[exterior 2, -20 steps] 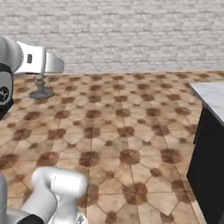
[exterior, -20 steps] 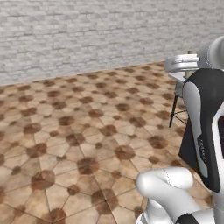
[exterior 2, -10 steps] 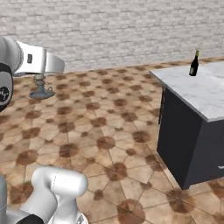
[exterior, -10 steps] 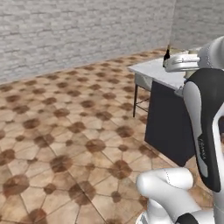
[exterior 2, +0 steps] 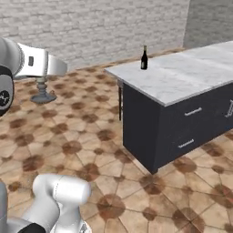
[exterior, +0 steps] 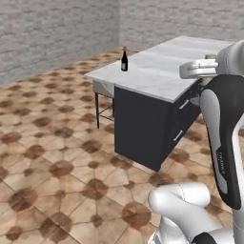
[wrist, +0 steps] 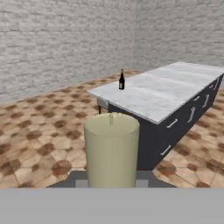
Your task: Get the candle and the wine from the cabinet and move them to the dining counter.
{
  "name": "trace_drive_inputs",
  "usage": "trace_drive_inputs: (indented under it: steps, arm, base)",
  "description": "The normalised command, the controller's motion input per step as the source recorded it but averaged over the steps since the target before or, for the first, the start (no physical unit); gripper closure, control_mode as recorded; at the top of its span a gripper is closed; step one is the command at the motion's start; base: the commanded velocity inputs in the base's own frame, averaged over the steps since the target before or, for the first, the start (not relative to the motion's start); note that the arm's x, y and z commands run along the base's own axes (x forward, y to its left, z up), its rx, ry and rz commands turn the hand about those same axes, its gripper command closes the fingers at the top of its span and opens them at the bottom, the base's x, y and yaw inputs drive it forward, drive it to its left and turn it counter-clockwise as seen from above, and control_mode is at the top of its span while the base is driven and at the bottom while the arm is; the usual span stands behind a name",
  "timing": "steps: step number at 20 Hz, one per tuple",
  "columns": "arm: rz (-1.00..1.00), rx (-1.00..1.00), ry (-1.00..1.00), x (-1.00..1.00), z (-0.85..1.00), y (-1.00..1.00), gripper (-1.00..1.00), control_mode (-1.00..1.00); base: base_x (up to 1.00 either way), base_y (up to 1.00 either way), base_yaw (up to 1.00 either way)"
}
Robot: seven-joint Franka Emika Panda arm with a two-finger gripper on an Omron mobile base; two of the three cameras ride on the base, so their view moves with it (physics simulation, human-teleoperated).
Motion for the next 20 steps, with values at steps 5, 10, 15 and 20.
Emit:
trace_drive_inputs:
  steps: [5, 10, 15, 20]
  arm:
    - [0.0, 0.0, 0.0, 0.0, 0.0, 0.0, 1.0, 1.0]
    - [0.0, 0.0, 0.0, 0.0, 0.0, 0.0, 1.0, 1.0]
    - [0.0, 0.0, 0.0, 0.0, 0.0, 0.0, 1.0, 1.0]
    - [0.0, 0.0, 0.0, 0.0, 0.0, 0.0, 1.0, 1.0]
  base:
    - [0.27, 0.22, -0.51]
    - [0.2, 0.48, -0.49]
    - [0.05, 0.5, -0.47]
    - [0.0, 0.57, -0.45]
